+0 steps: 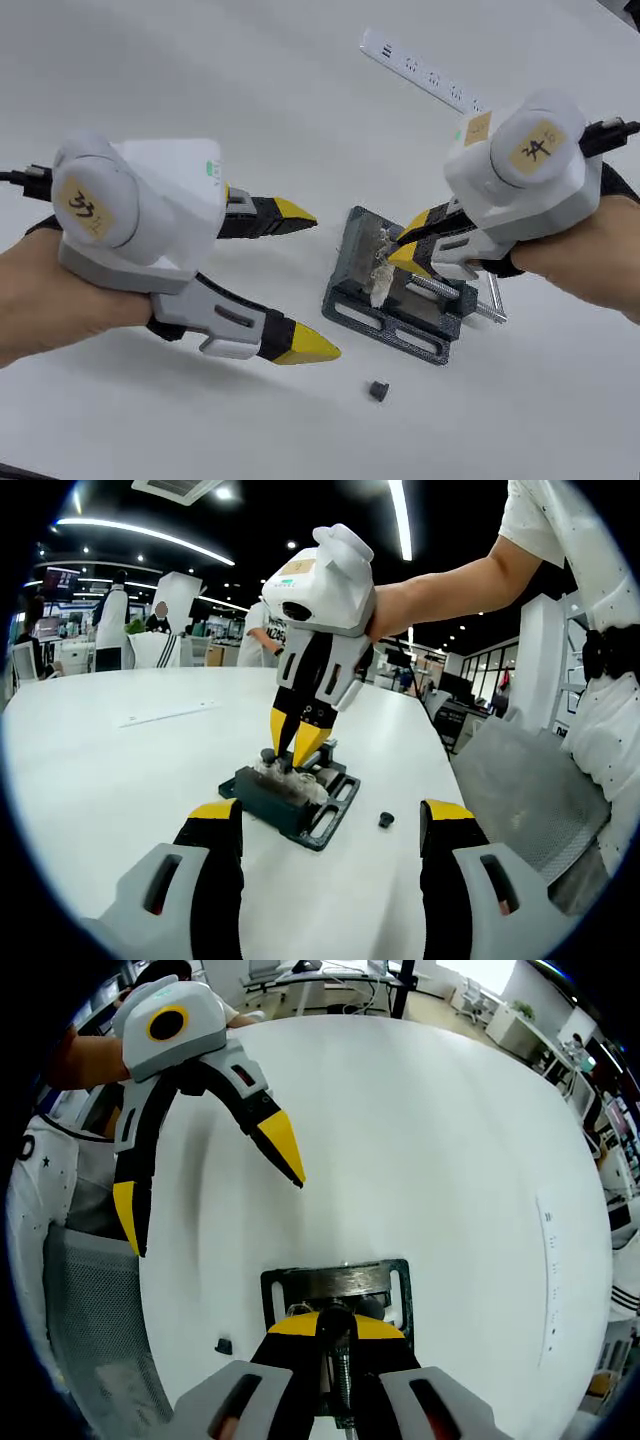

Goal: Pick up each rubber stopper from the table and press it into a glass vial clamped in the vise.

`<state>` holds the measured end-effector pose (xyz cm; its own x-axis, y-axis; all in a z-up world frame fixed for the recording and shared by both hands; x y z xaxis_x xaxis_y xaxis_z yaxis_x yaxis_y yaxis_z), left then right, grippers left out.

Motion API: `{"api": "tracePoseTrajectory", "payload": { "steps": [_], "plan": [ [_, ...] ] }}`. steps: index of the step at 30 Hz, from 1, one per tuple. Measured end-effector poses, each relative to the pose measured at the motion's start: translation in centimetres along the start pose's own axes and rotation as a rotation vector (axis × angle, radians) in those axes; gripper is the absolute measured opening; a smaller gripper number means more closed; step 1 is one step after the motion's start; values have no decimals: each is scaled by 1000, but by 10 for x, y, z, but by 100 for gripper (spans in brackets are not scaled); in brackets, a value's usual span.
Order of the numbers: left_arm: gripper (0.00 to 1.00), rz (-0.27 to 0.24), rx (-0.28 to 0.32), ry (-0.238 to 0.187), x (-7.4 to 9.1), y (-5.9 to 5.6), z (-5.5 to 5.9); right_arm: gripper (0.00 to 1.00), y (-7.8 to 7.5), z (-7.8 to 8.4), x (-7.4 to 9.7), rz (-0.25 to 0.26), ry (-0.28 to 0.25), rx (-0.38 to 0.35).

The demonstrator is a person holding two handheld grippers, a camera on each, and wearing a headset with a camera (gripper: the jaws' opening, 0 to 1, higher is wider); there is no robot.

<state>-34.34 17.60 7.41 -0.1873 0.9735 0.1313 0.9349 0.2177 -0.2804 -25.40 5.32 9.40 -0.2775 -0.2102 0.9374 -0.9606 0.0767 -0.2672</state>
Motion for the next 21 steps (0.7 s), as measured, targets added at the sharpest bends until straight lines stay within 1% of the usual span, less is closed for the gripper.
{"api": "tracePoseTrajectory", "payload": {
  "steps": [4,6,12,21],
  "plan": [
    [71,0,2,-1,-1,1,0,4,0,-1,0,-1,6,1],
    [71,5,1,4,-3,0,-1,5,0,-1,0,-2,1,10],
    [71,10,-2,6,-4,-1,-3,7,-2,2,0,-9,-23,-1],
    [71,8,1,11,-3,-1,-2,7,-2,3,0,-9,-34,-8]
  ]
}}
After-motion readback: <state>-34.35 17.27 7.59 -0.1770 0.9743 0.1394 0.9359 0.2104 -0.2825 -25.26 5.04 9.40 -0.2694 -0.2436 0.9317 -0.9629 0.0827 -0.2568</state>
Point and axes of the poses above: the centre of the closed fingertips' face, and the gripper's own axes: x roughly backward along the fingers, y roughly to its left, z roughly out of its underside, the point moved 7 cm from there along x, roughly backward along the fingers, and after that the axes turned 15 degrees about z, right-handed, at the moved point
